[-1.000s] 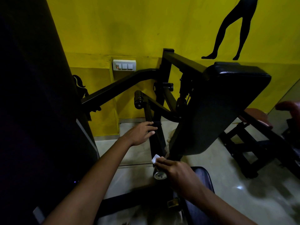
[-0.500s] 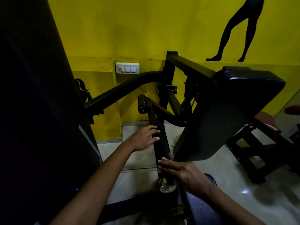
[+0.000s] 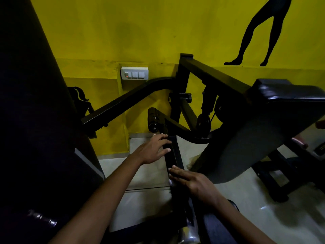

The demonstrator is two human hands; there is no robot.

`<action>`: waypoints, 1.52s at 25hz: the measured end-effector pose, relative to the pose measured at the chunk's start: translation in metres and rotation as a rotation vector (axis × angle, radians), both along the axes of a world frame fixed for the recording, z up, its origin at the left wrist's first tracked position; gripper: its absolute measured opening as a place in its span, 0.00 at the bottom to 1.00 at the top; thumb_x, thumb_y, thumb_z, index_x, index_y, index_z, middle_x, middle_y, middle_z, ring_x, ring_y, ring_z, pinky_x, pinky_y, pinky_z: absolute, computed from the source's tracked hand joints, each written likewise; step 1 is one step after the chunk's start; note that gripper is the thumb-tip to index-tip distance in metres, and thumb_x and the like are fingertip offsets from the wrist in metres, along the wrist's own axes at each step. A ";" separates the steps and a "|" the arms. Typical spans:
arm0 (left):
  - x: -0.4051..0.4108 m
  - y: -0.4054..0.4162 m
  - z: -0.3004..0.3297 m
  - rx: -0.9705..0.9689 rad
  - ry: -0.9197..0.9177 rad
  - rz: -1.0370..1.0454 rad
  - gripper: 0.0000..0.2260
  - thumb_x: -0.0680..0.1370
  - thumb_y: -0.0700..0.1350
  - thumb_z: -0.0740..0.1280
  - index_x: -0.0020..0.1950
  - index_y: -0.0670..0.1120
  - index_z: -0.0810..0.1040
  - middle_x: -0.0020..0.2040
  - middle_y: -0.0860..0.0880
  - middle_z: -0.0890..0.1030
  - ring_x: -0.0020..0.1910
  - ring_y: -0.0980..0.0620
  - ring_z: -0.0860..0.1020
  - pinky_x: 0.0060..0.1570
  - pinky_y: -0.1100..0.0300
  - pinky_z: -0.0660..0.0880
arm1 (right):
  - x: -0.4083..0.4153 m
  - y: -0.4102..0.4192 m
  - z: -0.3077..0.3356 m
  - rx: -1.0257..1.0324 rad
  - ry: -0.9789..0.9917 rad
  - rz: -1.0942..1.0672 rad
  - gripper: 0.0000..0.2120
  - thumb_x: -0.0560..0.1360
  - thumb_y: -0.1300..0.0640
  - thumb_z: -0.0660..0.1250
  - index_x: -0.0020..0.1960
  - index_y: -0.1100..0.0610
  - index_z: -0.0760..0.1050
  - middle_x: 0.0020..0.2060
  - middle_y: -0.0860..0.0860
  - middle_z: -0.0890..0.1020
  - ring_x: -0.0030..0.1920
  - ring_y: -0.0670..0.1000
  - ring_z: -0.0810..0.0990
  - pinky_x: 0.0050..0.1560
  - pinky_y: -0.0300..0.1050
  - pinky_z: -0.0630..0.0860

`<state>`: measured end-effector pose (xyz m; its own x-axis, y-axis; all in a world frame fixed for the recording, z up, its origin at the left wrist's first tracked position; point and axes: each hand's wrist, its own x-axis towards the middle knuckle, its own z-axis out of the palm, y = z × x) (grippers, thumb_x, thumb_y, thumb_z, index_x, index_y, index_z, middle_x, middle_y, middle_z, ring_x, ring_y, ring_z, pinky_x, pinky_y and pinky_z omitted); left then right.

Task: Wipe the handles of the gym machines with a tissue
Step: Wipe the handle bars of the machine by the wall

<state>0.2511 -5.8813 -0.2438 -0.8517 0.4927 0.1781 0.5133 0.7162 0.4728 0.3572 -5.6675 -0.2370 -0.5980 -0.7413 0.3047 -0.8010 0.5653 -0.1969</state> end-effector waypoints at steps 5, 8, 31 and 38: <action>-0.038 -0.003 -0.011 -0.016 0.073 0.010 0.20 0.80 0.55 0.61 0.70 0.47 0.72 0.75 0.46 0.63 0.77 0.50 0.53 0.75 0.51 0.45 | -0.045 -0.011 -0.003 0.018 0.120 -0.050 0.22 0.81 0.51 0.49 0.61 0.59 0.78 0.62 0.54 0.78 0.63 0.49 0.76 0.54 0.42 0.79; -0.058 -0.006 -0.013 -0.026 0.123 0.036 0.21 0.80 0.55 0.61 0.70 0.47 0.71 0.75 0.46 0.62 0.77 0.49 0.52 0.74 0.52 0.43 | -0.071 -0.020 -0.001 0.034 0.143 -0.096 0.22 0.73 0.55 0.52 0.58 0.59 0.80 0.60 0.54 0.80 0.58 0.49 0.79 0.47 0.42 0.81; -0.136 -0.029 -0.031 0.136 0.052 0.022 0.16 0.83 0.47 0.58 0.69 0.47 0.72 0.72 0.47 0.69 0.76 0.51 0.57 0.75 0.52 0.52 | -0.189 -0.055 -0.018 -0.031 -0.001 -0.432 0.23 0.67 0.71 0.71 0.61 0.62 0.77 0.60 0.57 0.79 0.59 0.56 0.79 0.52 0.51 0.80; -0.120 -0.017 -0.034 0.078 0.050 0.052 0.22 0.82 0.52 0.58 0.73 0.45 0.66 0.75 0.47 0.64 0.77 0.50 0.50 0.76 0.47 0.45 | -0.181 -0.058 0.001 -0.301 -0.451 -0.781 0.11 0.77 0.62 0.61 0.56 0.61 0.79 0.47 0.55 0.83 0.43 0.52 0.81 0.42 0.42 0.73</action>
<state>0.1315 -5.8979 -0.2779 -0.8648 0.4310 0.2576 0.5008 0.7045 0.5028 0.1761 -5.7254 -0.2355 -0.9992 -0.0103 0.0377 -0.0315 0.7838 -0.6202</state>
